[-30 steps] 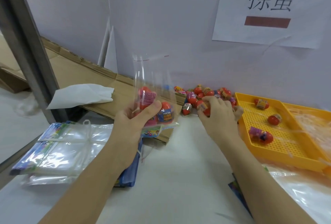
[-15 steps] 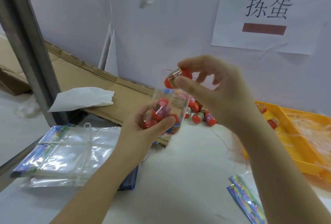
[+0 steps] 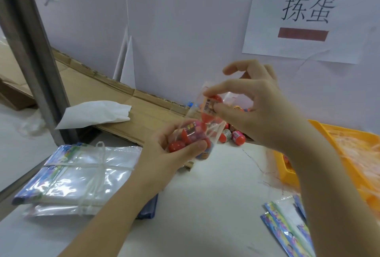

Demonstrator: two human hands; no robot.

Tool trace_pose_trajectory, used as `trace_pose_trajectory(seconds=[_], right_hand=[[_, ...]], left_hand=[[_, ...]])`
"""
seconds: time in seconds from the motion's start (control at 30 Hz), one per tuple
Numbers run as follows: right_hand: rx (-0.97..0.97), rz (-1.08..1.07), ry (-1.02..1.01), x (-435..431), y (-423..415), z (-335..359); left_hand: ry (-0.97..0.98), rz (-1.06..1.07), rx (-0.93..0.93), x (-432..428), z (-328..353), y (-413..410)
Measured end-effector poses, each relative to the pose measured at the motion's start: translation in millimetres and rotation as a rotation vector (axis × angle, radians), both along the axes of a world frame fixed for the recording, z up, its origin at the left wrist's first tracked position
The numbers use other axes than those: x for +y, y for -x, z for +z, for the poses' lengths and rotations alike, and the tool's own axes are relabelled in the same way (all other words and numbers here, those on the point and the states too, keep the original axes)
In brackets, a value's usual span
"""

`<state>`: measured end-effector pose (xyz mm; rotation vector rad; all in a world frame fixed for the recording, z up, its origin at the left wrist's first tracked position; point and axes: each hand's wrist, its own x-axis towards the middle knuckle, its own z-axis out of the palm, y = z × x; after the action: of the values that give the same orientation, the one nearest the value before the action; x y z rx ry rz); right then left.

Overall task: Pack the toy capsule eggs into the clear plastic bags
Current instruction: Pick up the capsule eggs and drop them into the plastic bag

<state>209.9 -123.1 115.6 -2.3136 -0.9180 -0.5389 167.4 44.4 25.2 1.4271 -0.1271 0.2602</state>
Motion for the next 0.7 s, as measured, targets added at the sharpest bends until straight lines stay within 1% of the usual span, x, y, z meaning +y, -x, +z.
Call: trace_pose_trajectory(seconds=[0.13,0.3,0.43,0.5,0.6,0.63,0.7], right_hand=[[0.097,0.012,0.108,2.4,5.0,6.1],[0.274,0.031,0.149,1.5,4.5,6.6],[0.315,0.041,0.196,0.7,1.4,0.6],[0.298,0.064,0.131,2.8,0.1,-1.2],[0.247,0.072,-0.149,3.8,-4.9,-4.2],[0.241,0.060,-0.190,2.7,-7.4,-5.2],[0.278,0.072,-0.163,1.4,-10.8,-7.0]], left_hand=[[-0.011,0.003,0.002,-0.6,-1.4,0.3],[-0.012,-0.025,-0.023,-1.1,0.6,1.2],[0.012,-0.008,-0.025,0.4,0.7,0.3],[0.028,0.011,-0.026,1.7,-0.3,-1.5],[0.086,0.030,-0.022,4.0,0.1,-2.6],[0.096,0.023,-0.026,4.8,0.1,-2.3],[0.096,0.012,-0.031,5.6,0.7,-1.7]])
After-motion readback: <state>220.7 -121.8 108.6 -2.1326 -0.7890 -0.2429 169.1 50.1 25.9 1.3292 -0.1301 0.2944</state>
